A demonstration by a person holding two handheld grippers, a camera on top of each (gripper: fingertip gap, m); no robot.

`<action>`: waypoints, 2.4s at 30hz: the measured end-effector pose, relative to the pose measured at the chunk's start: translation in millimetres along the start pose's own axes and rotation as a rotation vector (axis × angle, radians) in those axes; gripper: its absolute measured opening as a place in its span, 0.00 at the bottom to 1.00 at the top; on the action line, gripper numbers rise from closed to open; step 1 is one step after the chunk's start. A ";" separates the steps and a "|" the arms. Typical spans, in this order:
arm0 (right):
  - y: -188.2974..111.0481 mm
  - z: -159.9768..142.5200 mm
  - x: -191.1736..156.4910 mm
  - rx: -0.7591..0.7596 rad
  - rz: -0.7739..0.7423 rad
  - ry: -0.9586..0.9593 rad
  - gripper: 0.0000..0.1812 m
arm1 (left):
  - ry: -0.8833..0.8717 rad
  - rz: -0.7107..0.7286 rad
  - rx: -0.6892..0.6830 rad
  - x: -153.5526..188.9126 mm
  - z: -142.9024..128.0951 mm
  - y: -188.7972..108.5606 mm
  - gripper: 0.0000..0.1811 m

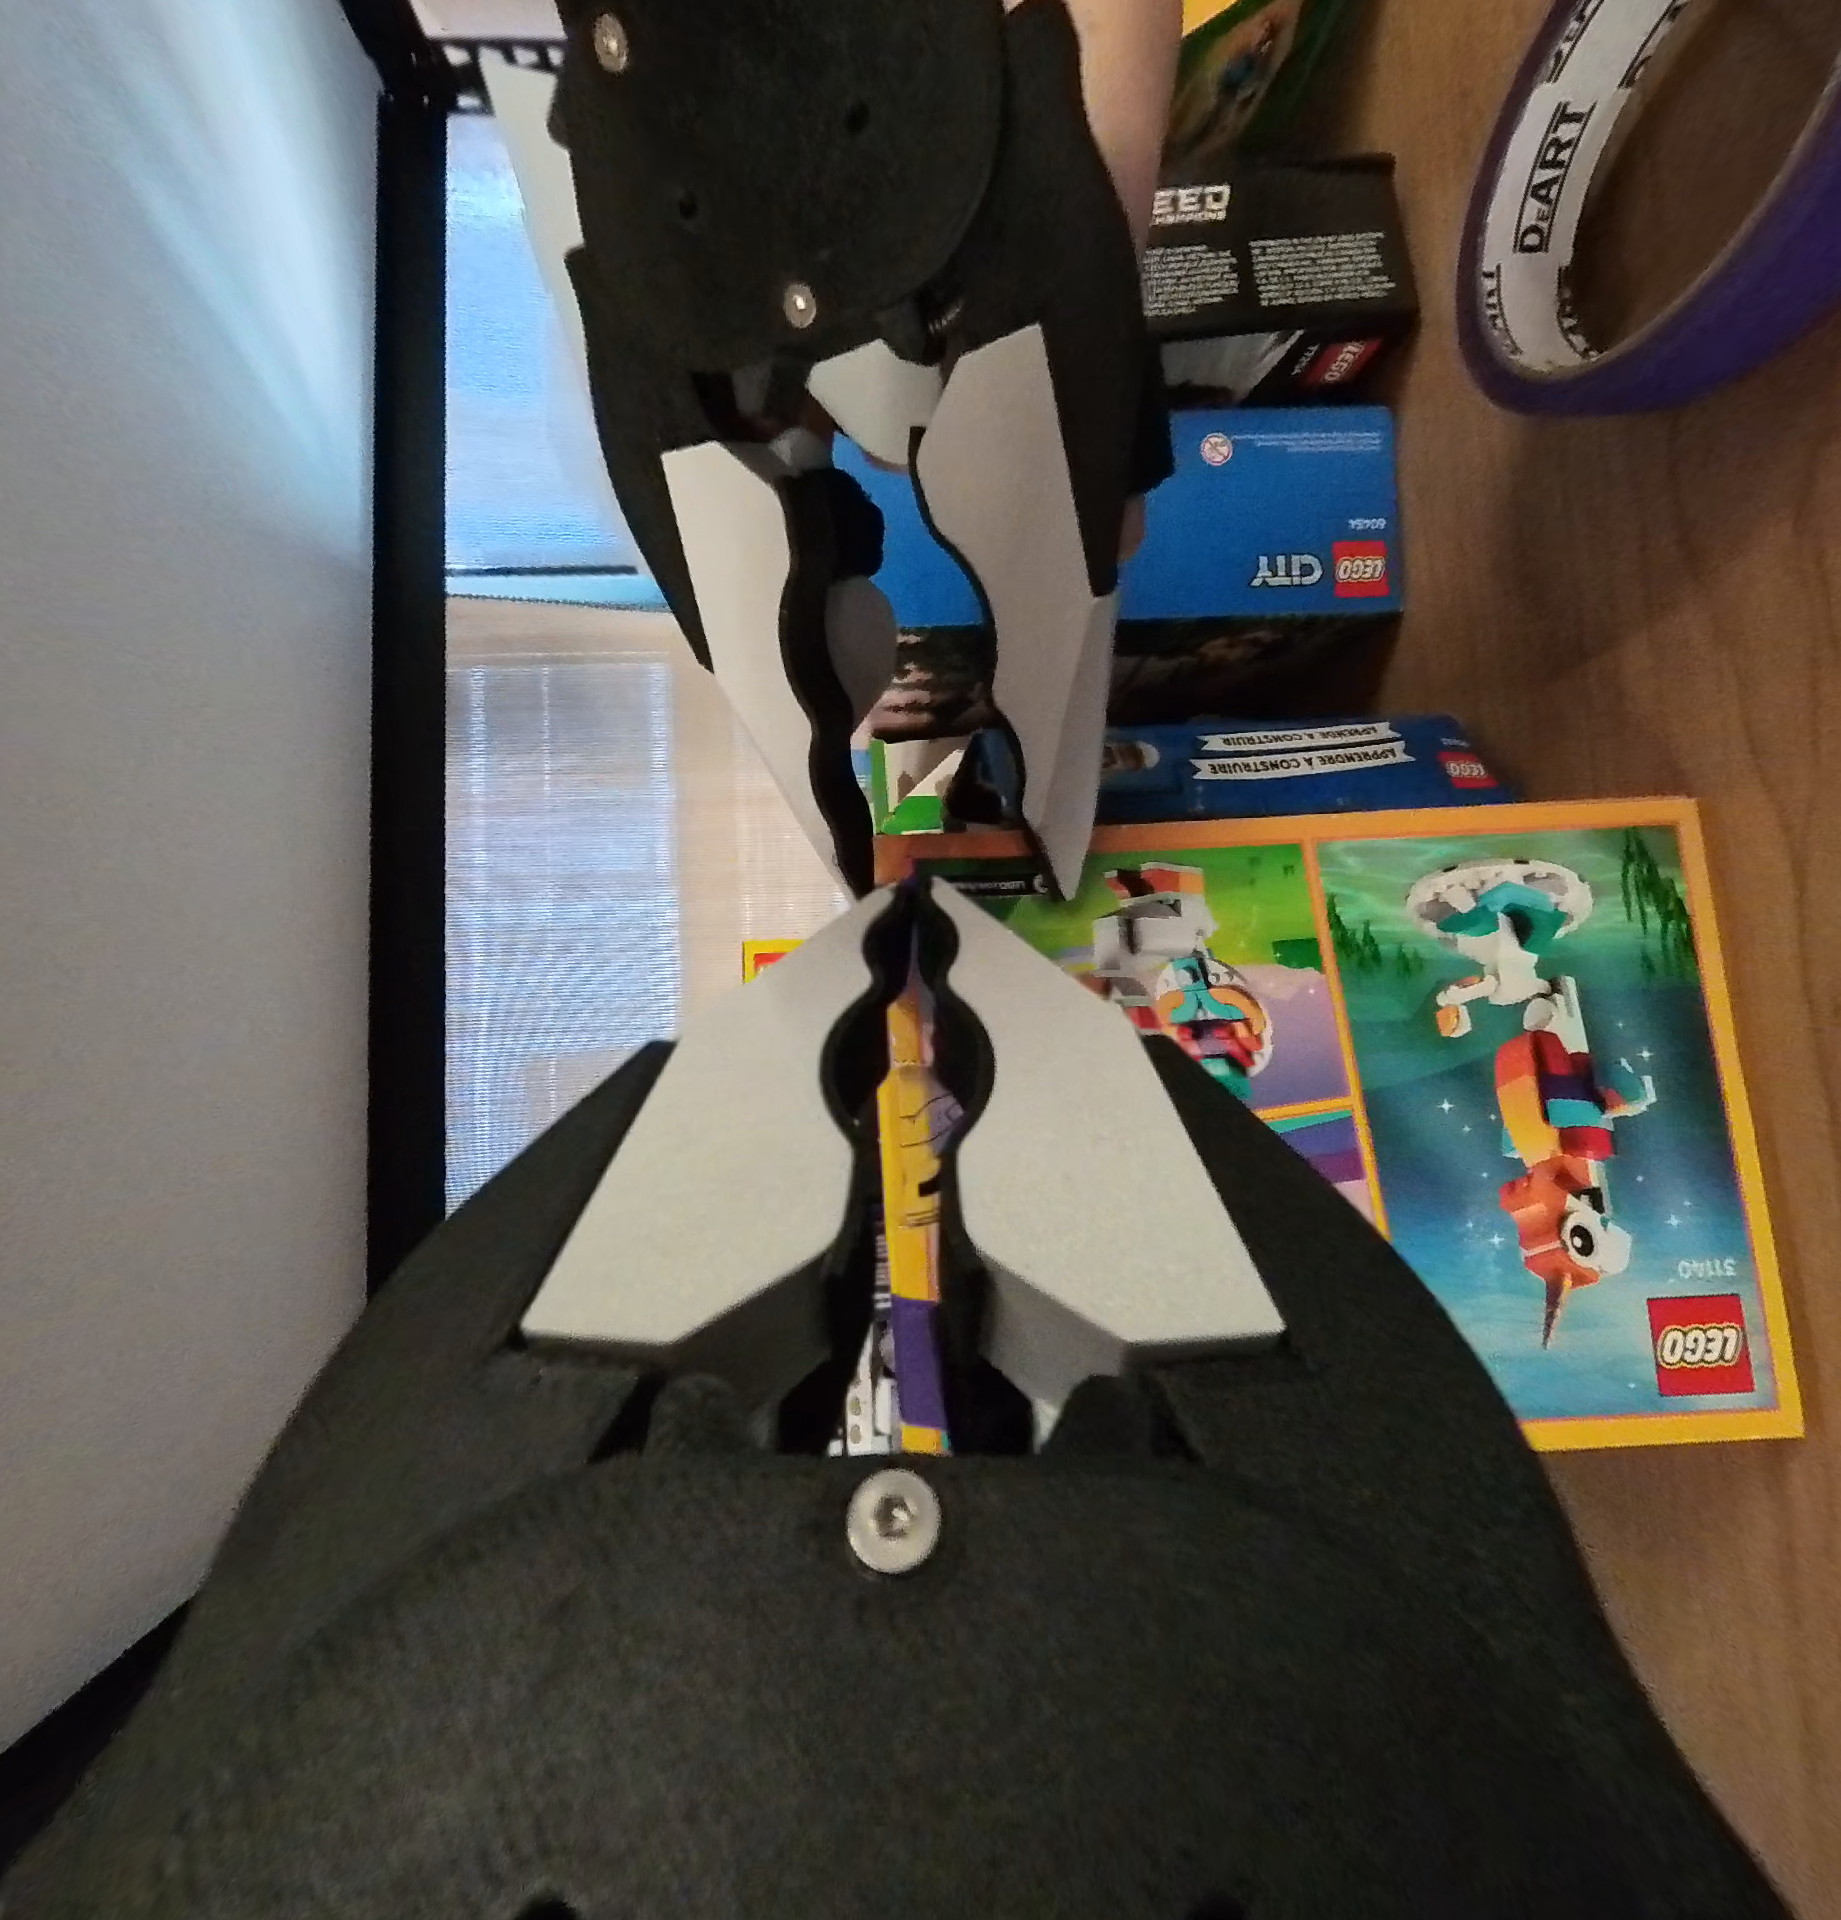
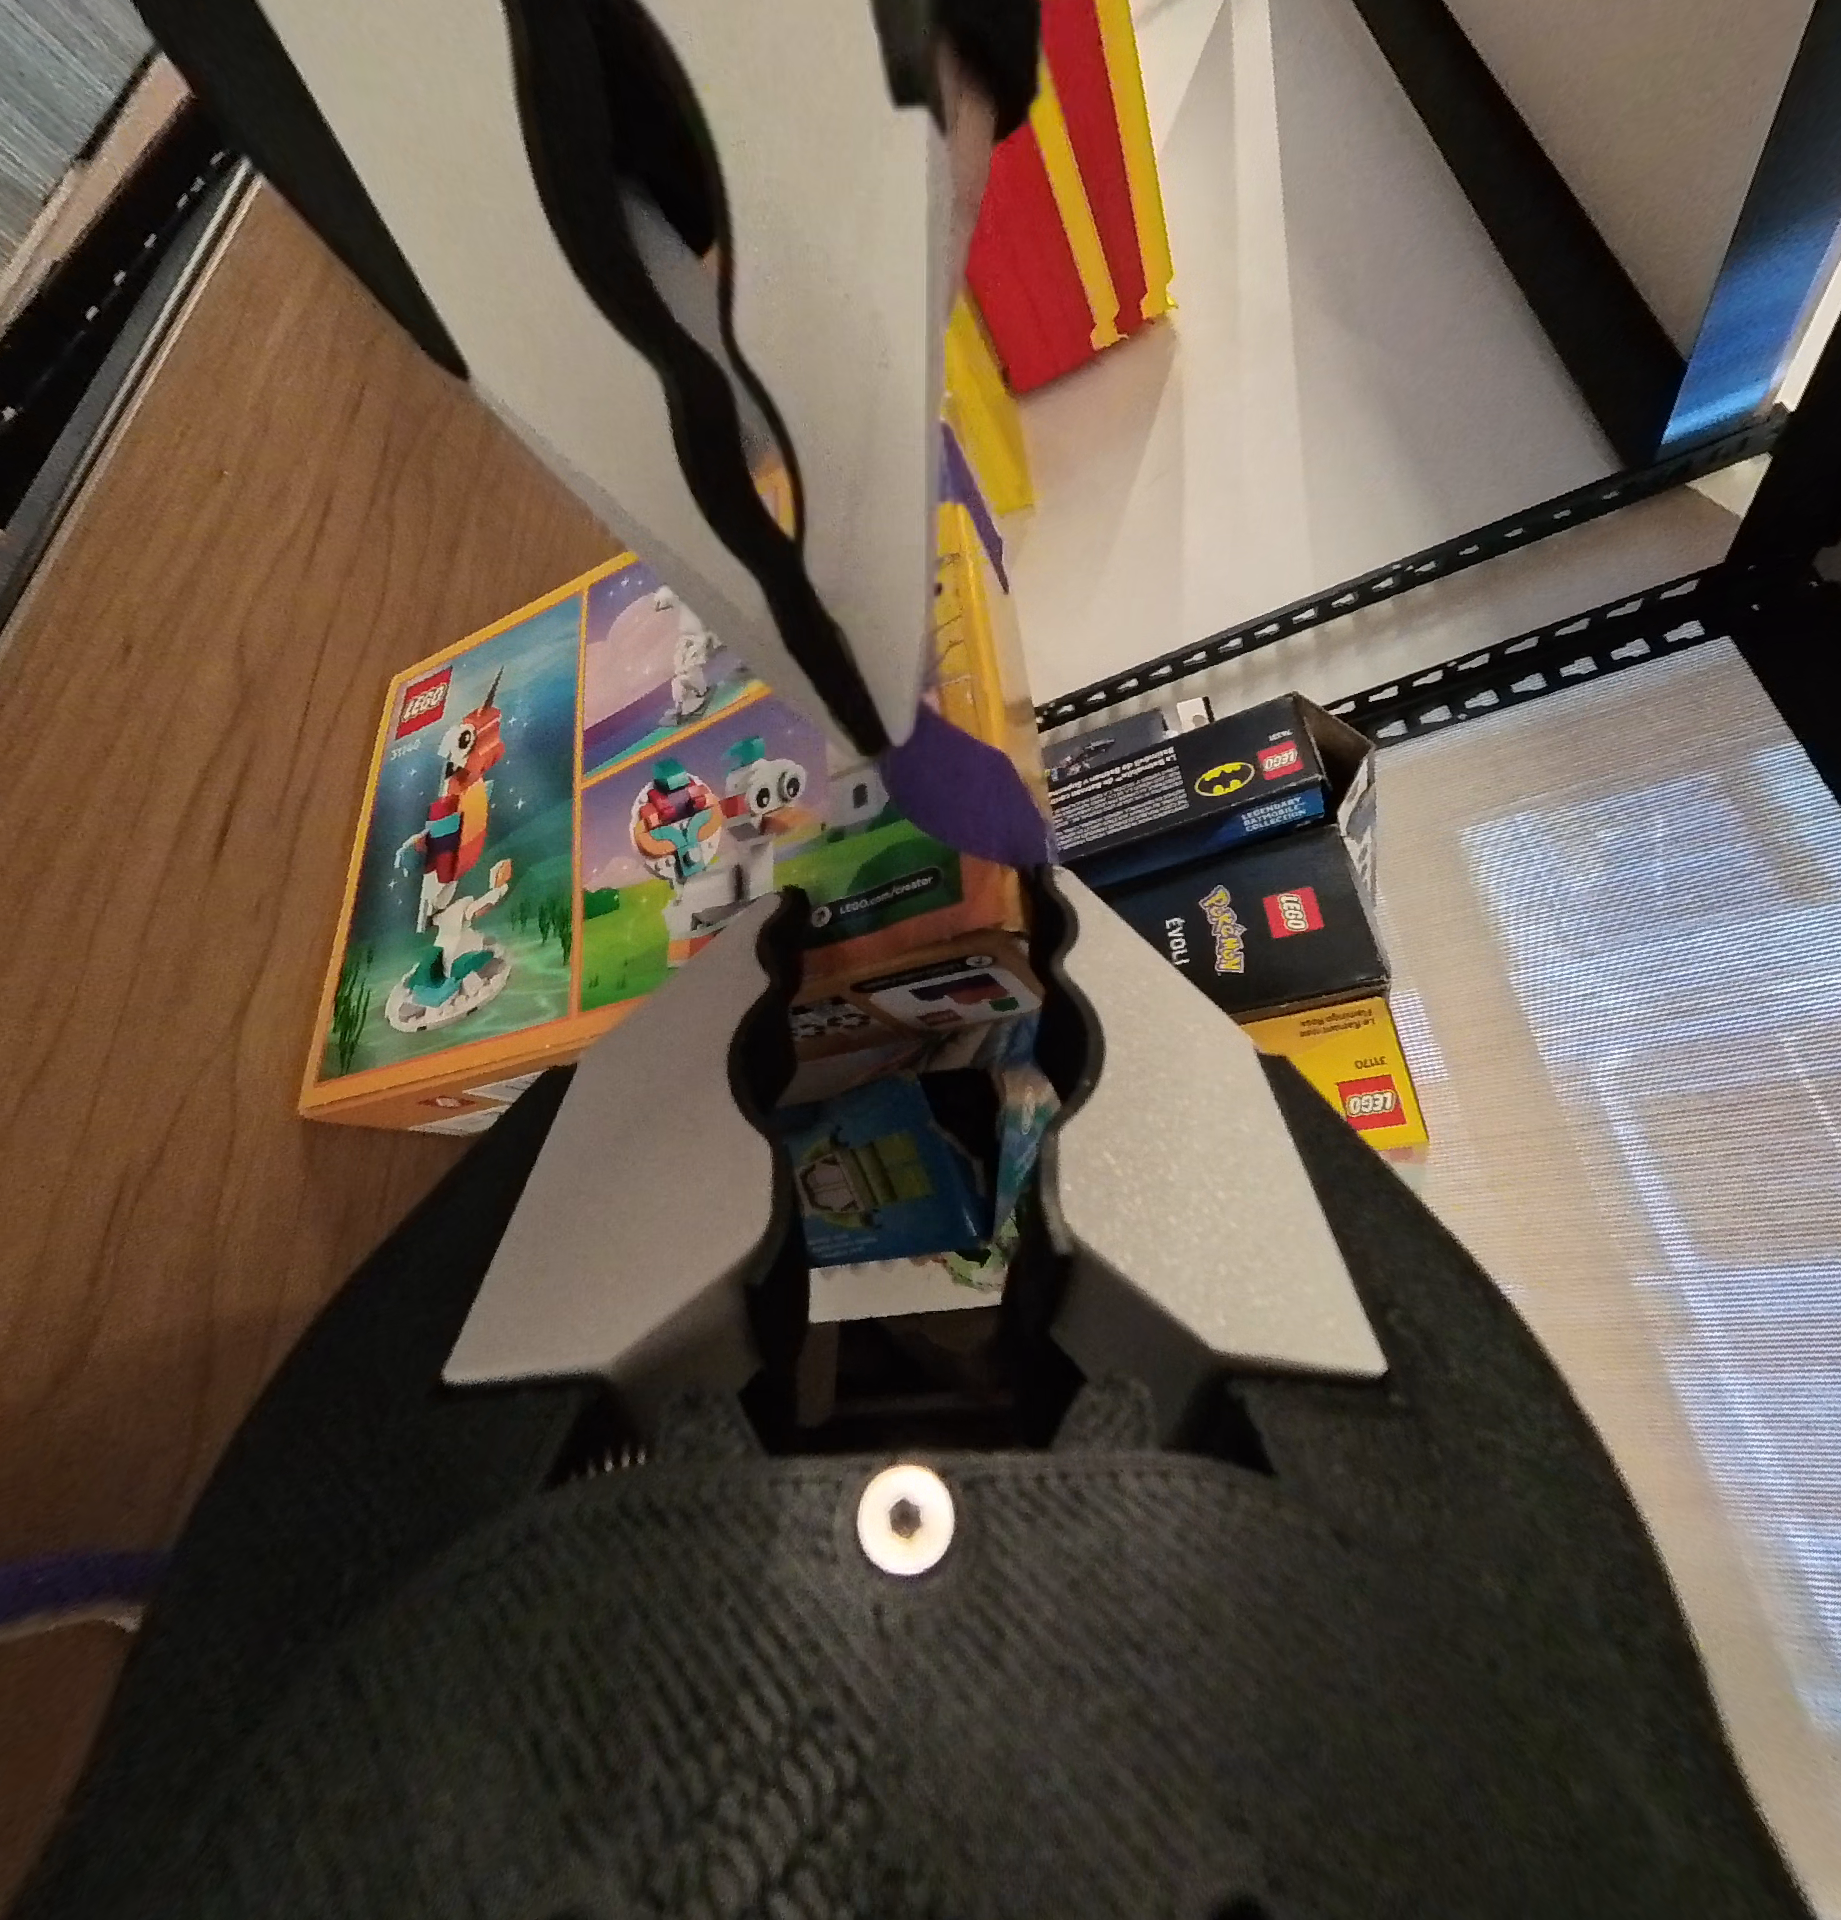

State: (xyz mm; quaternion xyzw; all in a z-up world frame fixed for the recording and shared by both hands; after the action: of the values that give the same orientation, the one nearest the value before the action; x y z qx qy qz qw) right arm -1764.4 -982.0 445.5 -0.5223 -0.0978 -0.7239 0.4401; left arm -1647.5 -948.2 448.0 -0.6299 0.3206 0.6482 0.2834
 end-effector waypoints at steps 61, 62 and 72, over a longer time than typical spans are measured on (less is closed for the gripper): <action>-1.1 -4.1 2.7 0.132 0.034 0.163 0.25 | -0.680 -0.231 -0.144 -19.8 -49.5 25.1 0.24; -1.2 -4.4 3.1 0.148 0.040 0.185 0.24 | -0.685 -0.239 -0.138 -18.5 -49.3 24.8 0.24; -1.5 -7.2 6.0 0.186 0.032 0.225 0.20 | -0.706 -0.256 -0.112 -27.9 -56.0 19.3 0.32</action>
State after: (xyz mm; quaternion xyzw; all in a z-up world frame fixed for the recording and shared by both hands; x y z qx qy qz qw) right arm -1770.7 -988.7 447.9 -0.3961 -0.1062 -0.7586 0.5063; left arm -1625.6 -1002.7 476.9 -0.4170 0.0858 0.8013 0.4203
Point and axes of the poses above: each gripper's, where its closed fingertips meet, y out along the fingers, z out of its top, x = y × z across the jaws, the point moved 8 cm from there along -y, back along the fingers, and after that the axes turned 8 degrees about z, right-handed, at the moved point
